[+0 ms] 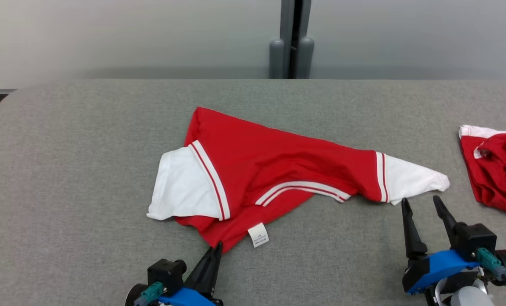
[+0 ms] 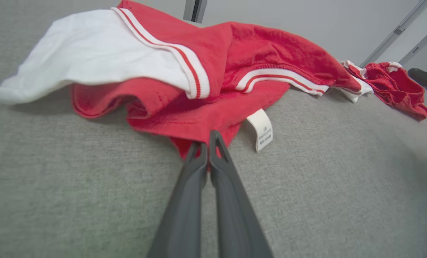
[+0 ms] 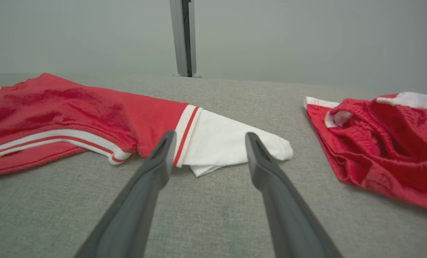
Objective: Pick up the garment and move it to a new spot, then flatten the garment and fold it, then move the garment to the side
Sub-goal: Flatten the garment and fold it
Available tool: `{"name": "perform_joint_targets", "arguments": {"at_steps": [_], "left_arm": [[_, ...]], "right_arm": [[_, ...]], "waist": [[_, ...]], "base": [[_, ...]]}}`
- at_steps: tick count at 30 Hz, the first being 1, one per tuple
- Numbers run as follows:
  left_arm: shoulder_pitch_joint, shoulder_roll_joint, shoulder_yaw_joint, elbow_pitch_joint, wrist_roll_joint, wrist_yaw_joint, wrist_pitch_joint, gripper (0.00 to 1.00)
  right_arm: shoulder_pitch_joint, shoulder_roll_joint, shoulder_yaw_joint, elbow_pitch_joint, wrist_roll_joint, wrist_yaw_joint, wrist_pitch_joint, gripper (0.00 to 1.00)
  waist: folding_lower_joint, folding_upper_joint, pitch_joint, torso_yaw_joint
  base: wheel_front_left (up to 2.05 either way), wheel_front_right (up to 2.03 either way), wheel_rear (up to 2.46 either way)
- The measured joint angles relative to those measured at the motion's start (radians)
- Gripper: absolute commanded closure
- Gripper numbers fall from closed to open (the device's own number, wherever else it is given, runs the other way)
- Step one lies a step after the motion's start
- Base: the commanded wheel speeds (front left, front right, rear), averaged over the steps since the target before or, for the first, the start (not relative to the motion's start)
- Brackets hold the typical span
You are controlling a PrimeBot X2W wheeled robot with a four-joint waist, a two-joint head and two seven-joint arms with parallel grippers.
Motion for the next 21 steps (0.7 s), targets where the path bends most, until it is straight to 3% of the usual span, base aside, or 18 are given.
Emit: {"name": "perform_joint_targets", "arguments": {"at_steps": [9, 14, 18, 19, 20, 21], "left_arm": [[0.079, 0.008, 0.107, -0.015, 0.044, 0.0, 0.0, 1.0], [0.127, 0.012, 0.215, -0.023, 0.089, 0.0, 0.0, 1.0], [0.144, 0.005, 0.268, -0.005, 0.128, 0.0, 0.0, 0.98], [0.144, 0.003, 0.279, 0.001, 0.137, 0.0, 0.0, 0.57], [0.144, -0.002, 0.294, 0.003, 0.145, 0.0, 0.0, 0.02], [0.144, -0.005, 0.302, 0.003, 0.152, 0.0, 0.0, 0.0]], "right_arm": [[0.052, 0.0, 0.051, 0.032, 0.007, 0.0, 0.0, 0.0], [0.085, 0.001, 0.128, 0.033, -0.019, 0.0, 0.0, 0.0], [0.109, 0.0, 0.265, 0.015, -0.062, 0.0, 0.0, 0.0], [0.112, 0.001, 0.301, 0.012, -0.067, 0.0, 0.0, 0.0], [0.114, 0.003, 0.331, 0.011, -0.076, 0.0, 0.0, 0.0], [0.114, 0.003, 0.357, 0.014, -0.077, 0.0, 0.0, 0.0]], "waist": [[-0.0001, 0.0, -0.084, 0.081], [-0.0001, 0.0, -0.112, 0.112], [-0.0001, 0.0, -0.116, 0.124], [-0.0001, -0.0001, -0.115, 0.126], [-0.0001, 0.0, -0.113, 0.128], [-0.0001, 0.0, -0.11, 0.13]], "base": [[0.0, 0.0, 0.0], [0.0, 0.0, 0.0], [0.0, 0.0, 0.0], [0.0, 0.0, 0.0], [0.0, 0.0, 0.0], [0.0, 0.0, 0.0]]}}
